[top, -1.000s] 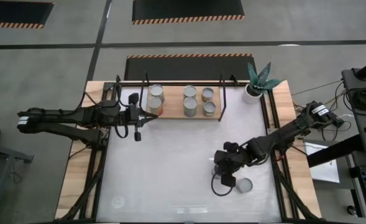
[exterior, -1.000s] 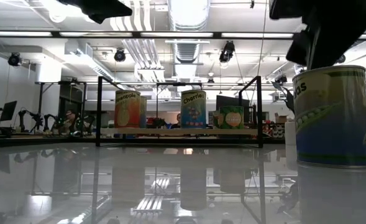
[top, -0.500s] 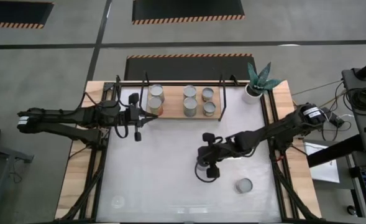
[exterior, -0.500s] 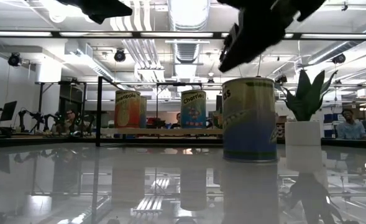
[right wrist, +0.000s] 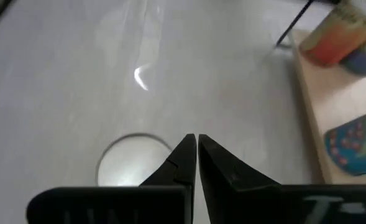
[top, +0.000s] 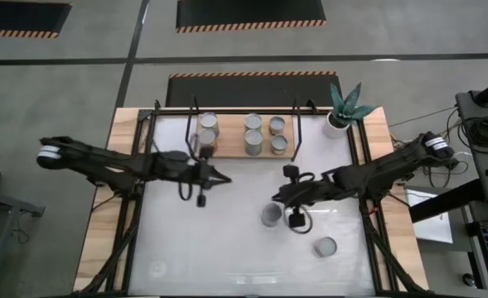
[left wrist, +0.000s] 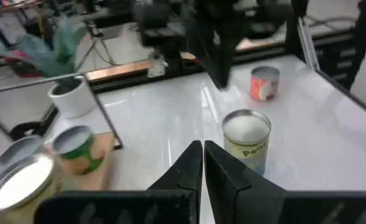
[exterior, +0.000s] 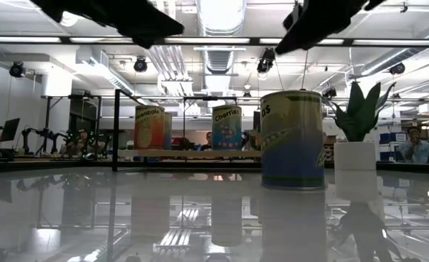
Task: Pick and place cans onto a shelf
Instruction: Put the canned peas on the shelf
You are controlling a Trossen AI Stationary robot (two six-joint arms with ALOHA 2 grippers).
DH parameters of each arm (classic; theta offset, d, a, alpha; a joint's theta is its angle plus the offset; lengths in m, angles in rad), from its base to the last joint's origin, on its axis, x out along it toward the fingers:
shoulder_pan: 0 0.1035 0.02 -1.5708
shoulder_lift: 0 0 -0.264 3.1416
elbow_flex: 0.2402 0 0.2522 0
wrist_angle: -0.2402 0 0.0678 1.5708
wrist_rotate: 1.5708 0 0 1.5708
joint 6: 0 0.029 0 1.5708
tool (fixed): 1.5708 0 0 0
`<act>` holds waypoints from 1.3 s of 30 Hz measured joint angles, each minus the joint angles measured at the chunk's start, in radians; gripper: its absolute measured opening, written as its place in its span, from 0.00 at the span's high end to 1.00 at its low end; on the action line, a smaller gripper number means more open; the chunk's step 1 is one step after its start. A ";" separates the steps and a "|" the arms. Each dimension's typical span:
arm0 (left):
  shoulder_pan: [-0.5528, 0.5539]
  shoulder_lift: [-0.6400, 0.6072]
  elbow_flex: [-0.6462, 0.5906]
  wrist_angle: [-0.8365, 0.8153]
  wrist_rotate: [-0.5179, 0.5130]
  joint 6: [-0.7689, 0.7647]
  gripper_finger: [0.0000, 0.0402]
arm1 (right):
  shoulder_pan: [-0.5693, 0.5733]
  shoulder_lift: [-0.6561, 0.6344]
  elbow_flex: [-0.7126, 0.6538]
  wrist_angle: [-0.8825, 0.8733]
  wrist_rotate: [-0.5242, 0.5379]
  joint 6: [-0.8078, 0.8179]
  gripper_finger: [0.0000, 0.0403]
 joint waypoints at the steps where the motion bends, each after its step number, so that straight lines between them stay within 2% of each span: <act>1: -0.009 0.034 0.014 0.006 0.000 0.009 1.00 | 0.000 -0.025 -0.020 0.020 0.002 0.004 0.98; 9: -0.028 0.292 0.158 -0.029 0.018 0.081 1.00 | 0.023 -0.172 -0.193 0.075 -0.001 0.182 0.98; 19: -0.029 0.513 0.307 -0.030 0.184 0.104 0.97 | 0.105 -0.202 -0.364 0.073 -0.007 0.446 0.98; 25: -0.029 0.632 0.457 -0.178 0.262 0.155 0.83 | 0.112 -0.189 -0.389 0.122 0.000 0.468 0.98; 33: -0.029 0.737 0.606 -0.352 0.269 0.282 0.58 | 0.112 -0.191 -0.389 0.147 0.000 0.420 0.98; 36: -0.030 0.758 0.620 -0.349 0.270 0.309 0.54 | 0.112 -0.190 -0.389 0.148 0.000 0.420 0.98; 39: -0.031 0.768 0.629 -0.350 0.265 0.313 0.55 | 0.112 -0.190 -0.389 0.151 0.000 0.419 0.98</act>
